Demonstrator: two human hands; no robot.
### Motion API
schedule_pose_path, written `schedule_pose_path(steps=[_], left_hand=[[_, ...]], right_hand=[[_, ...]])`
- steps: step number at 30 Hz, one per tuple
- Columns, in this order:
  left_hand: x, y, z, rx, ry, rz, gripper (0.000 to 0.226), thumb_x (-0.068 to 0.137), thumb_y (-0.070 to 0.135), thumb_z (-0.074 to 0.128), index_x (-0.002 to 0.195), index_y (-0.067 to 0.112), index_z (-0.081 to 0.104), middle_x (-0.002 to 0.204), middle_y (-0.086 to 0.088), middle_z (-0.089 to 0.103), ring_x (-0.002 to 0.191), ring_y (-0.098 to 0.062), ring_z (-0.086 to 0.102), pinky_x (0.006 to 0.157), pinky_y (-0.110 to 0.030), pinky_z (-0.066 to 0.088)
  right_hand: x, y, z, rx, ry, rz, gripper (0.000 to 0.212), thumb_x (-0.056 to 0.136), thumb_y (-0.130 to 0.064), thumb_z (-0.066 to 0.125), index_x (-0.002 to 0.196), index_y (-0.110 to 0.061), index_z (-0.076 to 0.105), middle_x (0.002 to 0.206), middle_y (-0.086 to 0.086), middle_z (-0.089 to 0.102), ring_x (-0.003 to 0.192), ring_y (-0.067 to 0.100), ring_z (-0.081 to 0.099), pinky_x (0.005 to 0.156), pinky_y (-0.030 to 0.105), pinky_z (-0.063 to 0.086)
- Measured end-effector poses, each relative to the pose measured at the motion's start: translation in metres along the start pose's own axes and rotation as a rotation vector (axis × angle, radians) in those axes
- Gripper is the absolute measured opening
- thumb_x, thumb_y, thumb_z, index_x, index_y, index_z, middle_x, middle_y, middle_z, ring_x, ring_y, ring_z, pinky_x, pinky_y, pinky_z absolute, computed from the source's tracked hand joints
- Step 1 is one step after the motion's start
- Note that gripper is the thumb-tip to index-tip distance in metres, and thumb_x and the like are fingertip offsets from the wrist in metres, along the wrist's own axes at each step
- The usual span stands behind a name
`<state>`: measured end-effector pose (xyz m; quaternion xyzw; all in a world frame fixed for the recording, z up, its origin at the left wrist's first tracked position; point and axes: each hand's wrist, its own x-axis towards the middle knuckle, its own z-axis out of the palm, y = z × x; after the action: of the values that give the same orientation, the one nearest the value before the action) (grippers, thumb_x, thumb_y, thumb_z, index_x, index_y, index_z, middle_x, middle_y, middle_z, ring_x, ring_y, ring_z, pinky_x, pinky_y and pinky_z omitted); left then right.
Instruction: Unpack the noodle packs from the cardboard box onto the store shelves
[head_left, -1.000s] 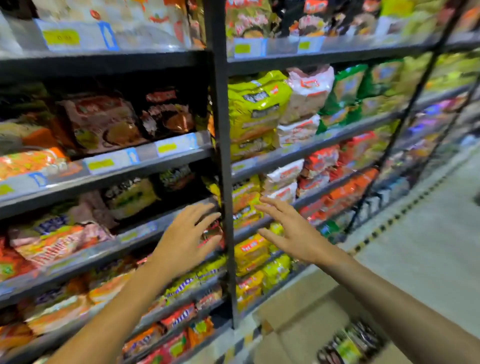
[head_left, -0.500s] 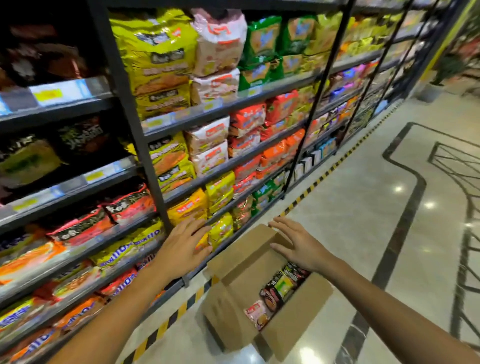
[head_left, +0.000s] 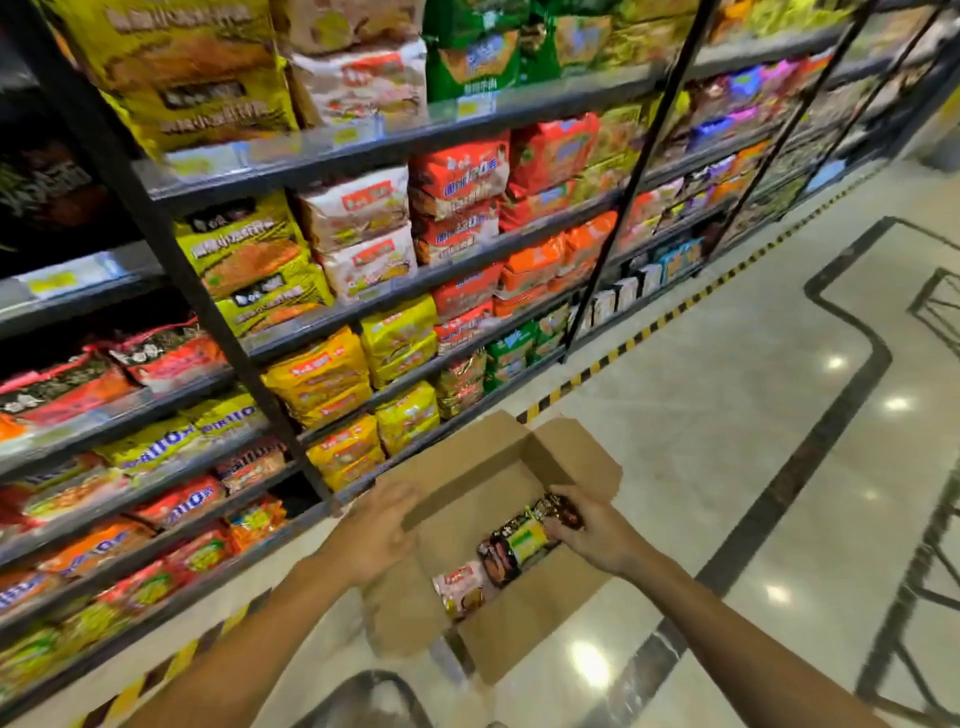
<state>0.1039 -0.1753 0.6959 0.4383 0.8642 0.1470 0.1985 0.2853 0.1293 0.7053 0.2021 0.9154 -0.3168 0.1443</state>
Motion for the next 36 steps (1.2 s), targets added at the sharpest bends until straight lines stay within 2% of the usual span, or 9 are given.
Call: schedule_pose_path(steps=[5, 9, 11, 13, 21, 25, 31, 34, 36], left_hand=[[0.013, -0.036, 0.032, -0.078, 0.002, -0.043, 0.056, 0.095, 0.058, 0.034, 0.142, 0.029, 0.046, 0.147, 0.004, 0.044, 0.136, -0.023, 0.041, 0.111, -0.034, 0.03], [0.047, -0.063, 0.062, -0.212, 0.007, -0.03, 0.037, 0.095, 0.036, 0.047, 0.112, 0.013, 0.07, 0.123, -0.005, 0.065, 0.114, -0.02, 0.057, 0.093, -0.03, 0.05], [0.062, -0.073, 0.084, -0.219, -0.091, -0.12, 0.048, 0.091, 0.038, 0.049, 0.131, 0.013, 0.059, 0.136, -0.006, 0.057, 0.127, -0.025, 0.052, 0.104, -0.033, 0.042], [0.072, -0.086, 0.115, -0.279, -0.146, -0.209, 0.065, 0.088, 0.048, 0.042, 0.14, 0.01, 0.051, 0.142, -0.01, 0.052, 0.132, -0.029, 0.048, 0.108, -0.035, 0.038], [0.127, -0.123, 0.232, -0.487, -0.293, -0.373, 0.054, 0.085, 0.042, 0.05, 0.121, 0.004, 0.061, 0.113, -0.015, 0.065, 0.104, -0.033, 0.064, 0.09, -0.03, 0.048], [0.162, -0.149, 0.305, -0.483, -0.285, -0.405, 0.075, 0.083, 0.06, 0.039, 0.145, 0.018, 0.044, 0.145, -0.001, 0.045, 0.133, -0.017, 0.041, 0.11, -0.027, 0.031], [0.211, -0.179, 0.421, -0.388, -0.373, -0.404, 0.059, 0.096, 0.057, 0.028, 0.14, 0.021, 0.042, 0.13, -0.005, 0.064, 0.119, -0.017, 0.058, 0.09, -0.027, 0.052], [0.238, -0.186, 0.47, -0.434, -0.375, -0.502, 0.056, 0.1, 0.043, 0.044, 0.15, 0.021, 0.033, 0.148, 0.006, 0.041, 0.137, -0.014, 0.041, 0.105, -0.016, 0.028], [0.255, -0.196, 0.505, -0.477, -0.345, -0.537, 0.056, 0.098, 0.032, 0.054, 0.149, 0.021, 0.034, 0.154, 0.002, 0.034, 0.142, -0.018, 0.035, 0.107, -0.018, 0.024]], right_hand=[[0.062, 0.025, 0.02, 0.041, -0.143, 0.096, 0.067, 0.086, -0.064, 0.061, 0.14, -0.025, 0.051, 0.139, -0.008, 0.055, 0.127, 0.014, 0.054, 0.105, 0.037, 0.046], [0.098, 0.015, 0.035, 0.005, -0.206, 0.185, 0.058, 0.093, -0.027, 0.069, 0.145, -0.011, 0.048, 0.136, 0.005, 0.059, 0.124, 0.022, 0.057, 0.107, 0.027, 0.041], [0.116, 0.026, 0.051, 0.002, -0.231, 0.24, 0.059, 0.095, -0.026, 0.066, 0.147, -0.011, 0.045, 0.138, 0.005, 0.057, 0.127, 0.025, 0.055, 0.097, 0.018, 0.038], [0.132, 0.04, 0.068, 0.0, -0.202, 0.294, 0.057, 0.094, -0.031, 0.066, 0.145, -0.014, 0.047, 0.141, 0.004, 0.057, 0.127, 0.023, 0.055, 0.096, 0.022, 0.039], [0.2, 0.115, 0.142, 0.086, -0.29, 0.444, 0.061, 0.093, -0.037, 0.067, 0.147, -0.022, 0.043, 0.137, 0.005, 0.06, 0.123, 0.024, 0.058, 0.097, 0.029, 0.045], [0.246, 0.174, 0.2, 0.139, -0.32, 0.508, 0.063, 0.092, -0.035, 0.068, 0.146, -0.017, 0.043, 0.138, 0.006, 0.059, 0.124, 0.024, 0.057, 0.098, 0.028, 0.045], [0.313, 0.264, 0.295, 0.072, -0.389, 0.461, 0.065, 0.094, -0.036, 0.065, 0.148, -0.013, 0.038, 0.144, 0.009, 0.052, 0.13, 0.029, 0.049, 0.104, 0.034, 0.041], [0.346, 0.307, 0.345, 0.075, -0.411, 0.452, 0.067, 0.092, -0.035, 0.065, 0.149, -0.016, 0.034, 0.139, 0.012, 0.055, 0.124, 0.037, 0.054, 0.096, 0.042, 0.049], [0.37, 0.331, 0.375, 0.048, -0.42, 0.454, 0.069, 0.091, -0.036, 0.064, 0.149, -0.016, 0.032, 0.14, 0.012, 0.052, 0.123, 0.039, 0.055, 0.093, 0.044, 0.048]])
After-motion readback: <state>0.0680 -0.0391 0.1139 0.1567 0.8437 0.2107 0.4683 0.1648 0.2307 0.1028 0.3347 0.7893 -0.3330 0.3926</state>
